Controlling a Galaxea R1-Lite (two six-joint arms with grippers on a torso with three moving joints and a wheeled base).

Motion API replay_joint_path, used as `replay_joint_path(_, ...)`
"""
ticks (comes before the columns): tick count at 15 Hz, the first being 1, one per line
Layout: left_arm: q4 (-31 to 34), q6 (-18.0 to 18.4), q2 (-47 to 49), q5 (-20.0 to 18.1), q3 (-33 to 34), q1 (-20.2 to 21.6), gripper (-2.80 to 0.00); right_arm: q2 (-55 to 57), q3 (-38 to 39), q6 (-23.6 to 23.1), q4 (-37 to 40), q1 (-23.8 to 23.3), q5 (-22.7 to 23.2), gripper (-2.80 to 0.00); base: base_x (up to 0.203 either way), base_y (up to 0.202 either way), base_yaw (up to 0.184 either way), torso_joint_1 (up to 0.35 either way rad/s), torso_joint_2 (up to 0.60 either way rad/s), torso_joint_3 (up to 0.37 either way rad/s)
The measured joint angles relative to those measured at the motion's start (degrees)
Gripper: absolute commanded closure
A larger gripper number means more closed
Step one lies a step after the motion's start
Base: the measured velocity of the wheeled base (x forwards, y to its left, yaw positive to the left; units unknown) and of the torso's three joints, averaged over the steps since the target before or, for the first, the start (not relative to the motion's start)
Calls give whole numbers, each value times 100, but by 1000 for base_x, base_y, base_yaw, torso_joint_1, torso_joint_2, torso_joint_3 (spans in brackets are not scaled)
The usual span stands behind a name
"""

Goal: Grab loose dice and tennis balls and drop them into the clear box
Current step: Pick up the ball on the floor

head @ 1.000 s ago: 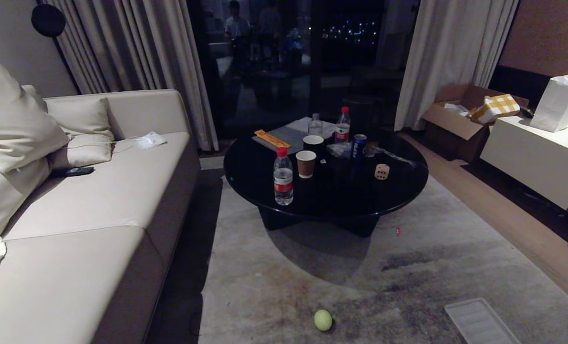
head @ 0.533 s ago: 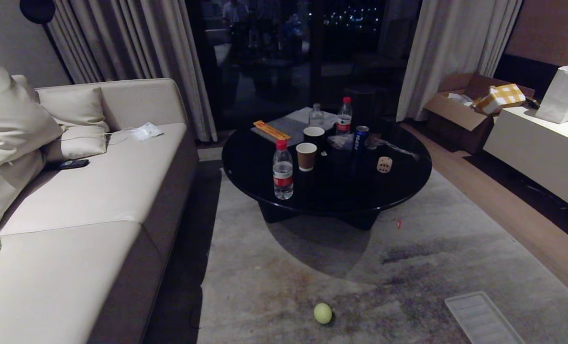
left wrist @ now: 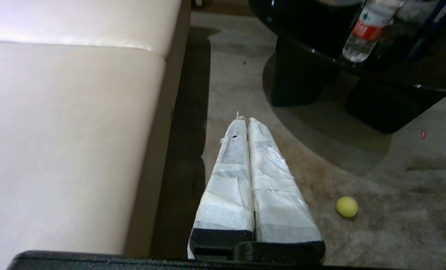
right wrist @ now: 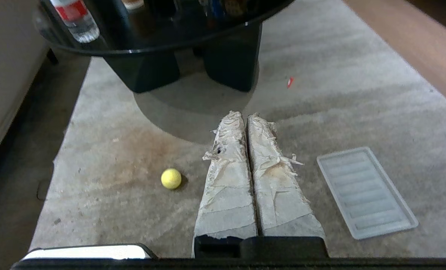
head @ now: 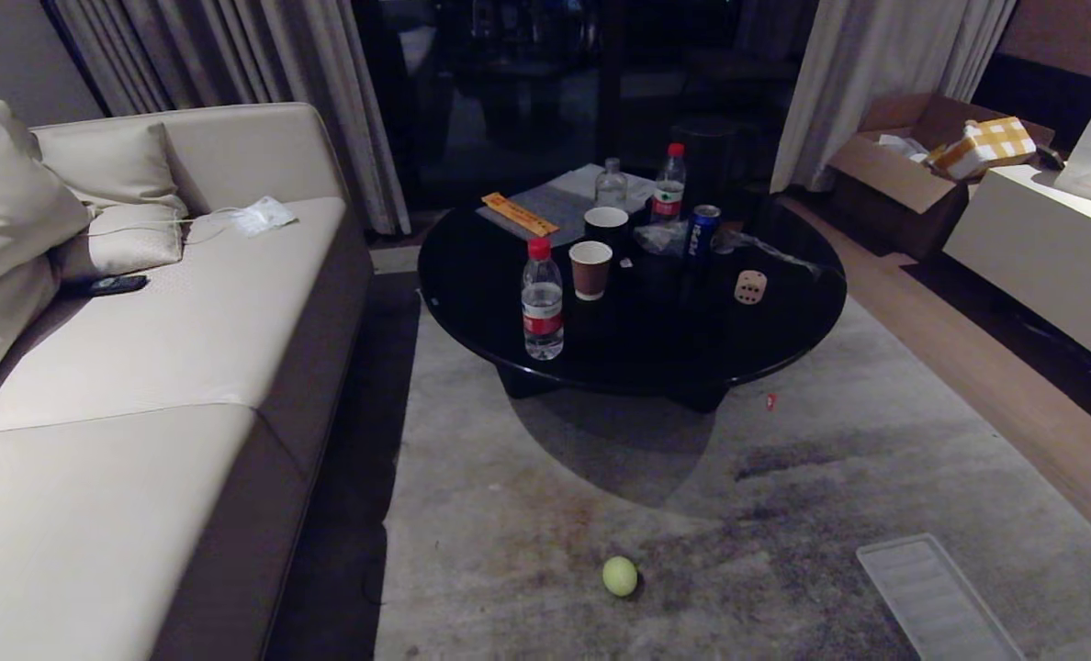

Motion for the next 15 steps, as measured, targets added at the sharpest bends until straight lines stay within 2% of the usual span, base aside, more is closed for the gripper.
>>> replay_joint_path(15,6,29,0,-18,0,0,0,0,2,16,0,-2,-1,0,0,0,0,3,3,-199)
